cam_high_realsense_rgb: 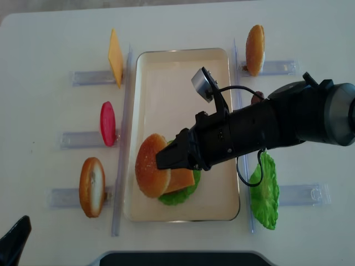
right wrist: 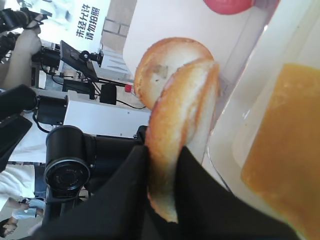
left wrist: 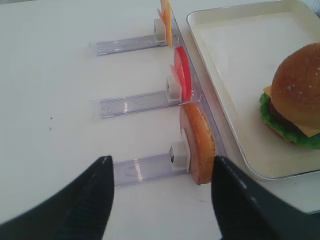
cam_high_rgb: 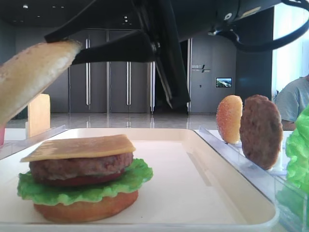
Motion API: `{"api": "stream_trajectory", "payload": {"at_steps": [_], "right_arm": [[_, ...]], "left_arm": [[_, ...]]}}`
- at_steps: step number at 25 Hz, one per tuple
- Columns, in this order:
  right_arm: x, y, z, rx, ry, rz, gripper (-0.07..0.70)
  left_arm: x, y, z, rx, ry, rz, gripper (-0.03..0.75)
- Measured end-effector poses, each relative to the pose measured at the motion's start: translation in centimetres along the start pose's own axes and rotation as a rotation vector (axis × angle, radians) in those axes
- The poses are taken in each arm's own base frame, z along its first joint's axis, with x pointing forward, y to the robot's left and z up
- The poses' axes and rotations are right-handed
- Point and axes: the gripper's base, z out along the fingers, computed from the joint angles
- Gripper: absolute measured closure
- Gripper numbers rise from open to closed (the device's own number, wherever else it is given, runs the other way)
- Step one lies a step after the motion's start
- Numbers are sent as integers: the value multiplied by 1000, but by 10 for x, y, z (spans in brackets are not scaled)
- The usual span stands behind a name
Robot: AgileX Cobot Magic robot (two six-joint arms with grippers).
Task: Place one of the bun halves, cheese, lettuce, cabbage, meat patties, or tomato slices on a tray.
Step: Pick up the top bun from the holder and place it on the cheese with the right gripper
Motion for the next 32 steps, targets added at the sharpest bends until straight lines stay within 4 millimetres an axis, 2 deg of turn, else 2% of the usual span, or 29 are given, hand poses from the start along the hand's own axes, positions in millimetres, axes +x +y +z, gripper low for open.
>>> {"api": "stream_trajectory", "payload": {"at_steps": [4,10,17,32], "right_arm": [[-6,-6,-3,4,-16,-2,486],[-5,-15,-1,27,-3,-8,486],[-9,-26,-8,50,-9,-3,486],[-9,-25,-15,-7,19,-5,486]], "left_arm": [[0,0,0,0,0,0,244],[0,0,0,0,0,0,244],[0,0,0,0,0,0,244],[0,0,0,0,0,0,244]]}}
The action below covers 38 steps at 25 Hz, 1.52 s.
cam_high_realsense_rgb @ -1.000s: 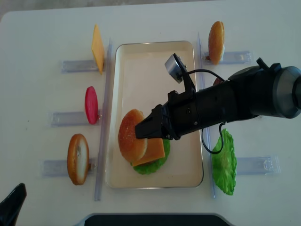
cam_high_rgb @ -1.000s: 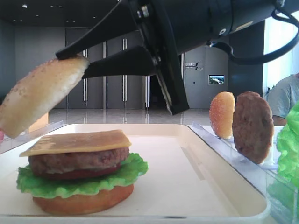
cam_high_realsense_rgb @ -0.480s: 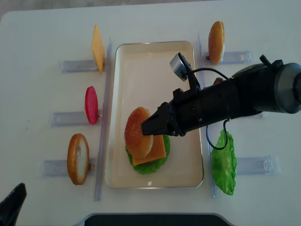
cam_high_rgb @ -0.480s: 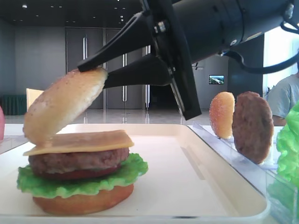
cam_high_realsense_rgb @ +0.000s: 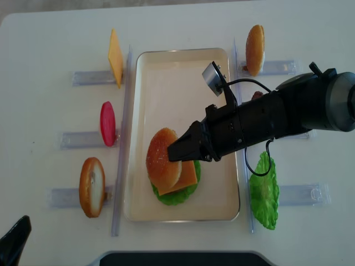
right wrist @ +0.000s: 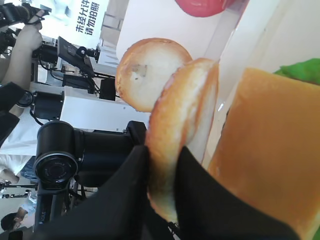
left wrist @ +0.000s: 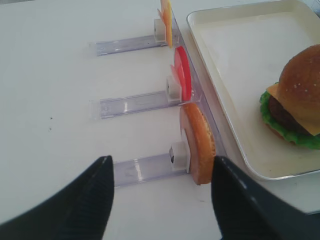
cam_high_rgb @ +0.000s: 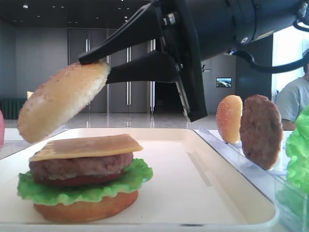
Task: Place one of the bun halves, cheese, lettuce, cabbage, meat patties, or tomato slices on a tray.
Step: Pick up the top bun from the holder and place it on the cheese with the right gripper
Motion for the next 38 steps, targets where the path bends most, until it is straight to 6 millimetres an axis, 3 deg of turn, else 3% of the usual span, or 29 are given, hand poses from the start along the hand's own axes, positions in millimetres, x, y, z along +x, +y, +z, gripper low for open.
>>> {"api": "stream_trajectory", "payload": {"at_steps": [32,38], "right_arm": [[2,-5,0,60,32,-33,486],[2,4,-7,113,39,-84,486]], "left_arm": [[0,0,0,0,0,0,244],[0,0,0,0,0,0,244]]}}
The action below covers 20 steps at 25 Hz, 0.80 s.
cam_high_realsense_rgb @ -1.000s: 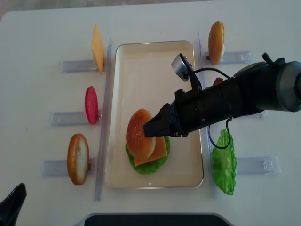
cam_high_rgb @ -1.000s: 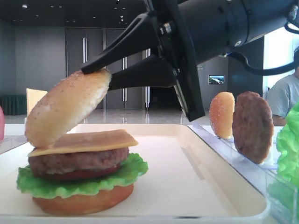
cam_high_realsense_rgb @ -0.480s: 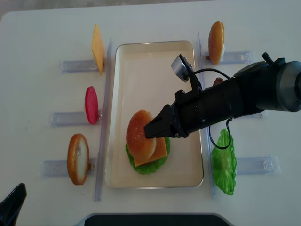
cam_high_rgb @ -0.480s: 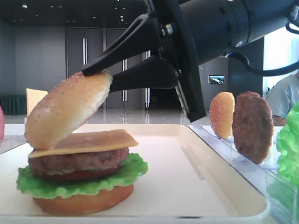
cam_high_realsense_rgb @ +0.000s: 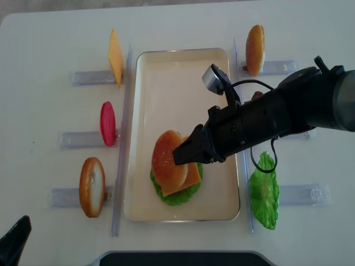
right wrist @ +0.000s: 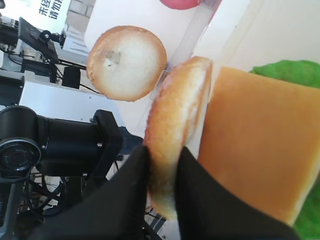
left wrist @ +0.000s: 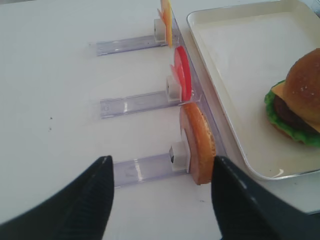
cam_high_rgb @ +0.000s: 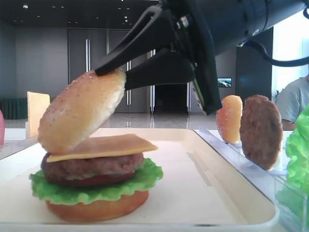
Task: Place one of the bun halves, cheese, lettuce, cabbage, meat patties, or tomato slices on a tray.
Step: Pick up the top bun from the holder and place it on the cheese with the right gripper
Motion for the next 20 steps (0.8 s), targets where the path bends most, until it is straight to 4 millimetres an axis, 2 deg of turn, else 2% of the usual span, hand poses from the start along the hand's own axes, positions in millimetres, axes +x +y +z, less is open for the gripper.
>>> {"api": "stream_trajectory", "payload": {"at_steps": [6,12,15,20], "right_arm": [[0,3,-4,25,4,-17,452],[0,2,-4,38,11,-24,356],[1,2,-4,40,13,-25,280],[1,0,-4,58,21,-13,81]], "left_arm": [[0,0,0,0,0,0,244],[0,0,0,0,0,0,244],[0,0,0,0,0,0,244],[0,0,0,0,0,0,244]]}}
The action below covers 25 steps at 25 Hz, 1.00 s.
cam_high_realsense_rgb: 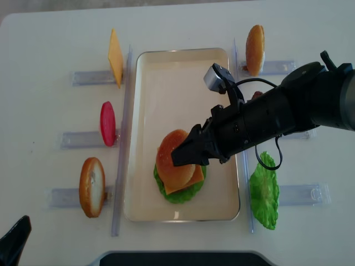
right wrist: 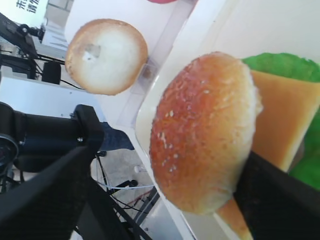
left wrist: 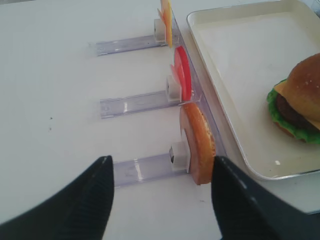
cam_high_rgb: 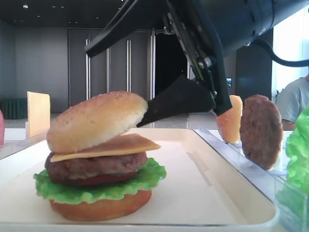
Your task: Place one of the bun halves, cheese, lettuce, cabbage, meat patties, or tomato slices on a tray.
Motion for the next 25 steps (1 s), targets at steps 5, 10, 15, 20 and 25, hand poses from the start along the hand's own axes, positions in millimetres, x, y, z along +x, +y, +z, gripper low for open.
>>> {"api": "stream_trajectory", "payload": {"at_steps": [5,10,15,20,25], "right_arm": [[1,5,-6,118,15,-62,13],[2,25,-21,193,3,-139,10],[2,41,-42,272,-17,-199,10],[4,54,-68,413,-59,-256,14],[0,48,-97,595,-77,-200,24]], "left_arm": [[0,0,0,0,0,0,244],[0,0,0,0,0,0,244],[0,0,0,0,0,0,244],[0,0,0,0,0,0,244],[0,0,0,0,0,0,244]]}}
